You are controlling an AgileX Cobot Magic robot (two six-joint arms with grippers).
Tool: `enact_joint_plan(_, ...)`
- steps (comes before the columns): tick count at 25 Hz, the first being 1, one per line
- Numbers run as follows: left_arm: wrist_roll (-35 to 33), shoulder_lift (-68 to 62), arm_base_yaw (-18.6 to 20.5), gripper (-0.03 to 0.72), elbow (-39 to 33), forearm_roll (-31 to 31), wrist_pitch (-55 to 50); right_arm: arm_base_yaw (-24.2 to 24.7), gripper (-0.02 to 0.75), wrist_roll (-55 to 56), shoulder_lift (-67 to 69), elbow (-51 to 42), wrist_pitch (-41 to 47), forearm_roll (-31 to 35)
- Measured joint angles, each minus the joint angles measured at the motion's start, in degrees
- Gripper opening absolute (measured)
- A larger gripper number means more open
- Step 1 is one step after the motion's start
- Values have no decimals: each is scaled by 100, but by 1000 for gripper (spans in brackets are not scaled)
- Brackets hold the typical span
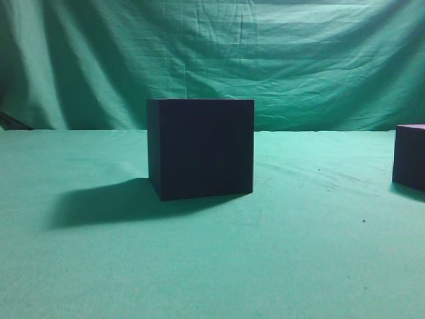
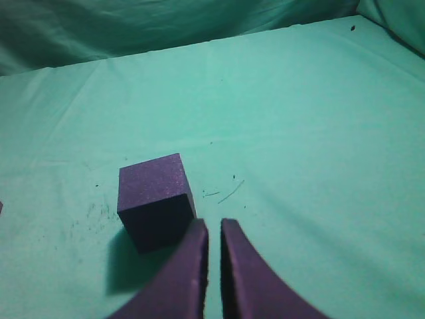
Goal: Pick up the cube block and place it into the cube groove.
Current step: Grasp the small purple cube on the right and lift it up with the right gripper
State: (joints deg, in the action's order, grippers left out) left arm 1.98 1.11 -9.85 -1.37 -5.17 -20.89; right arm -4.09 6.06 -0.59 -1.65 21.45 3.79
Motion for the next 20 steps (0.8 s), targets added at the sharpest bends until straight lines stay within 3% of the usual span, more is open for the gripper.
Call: enact_joint_plan(20, 0, 0, 0, 0, 0, 0, 0, 0, 48, 0, 0, 0, 0, 0)
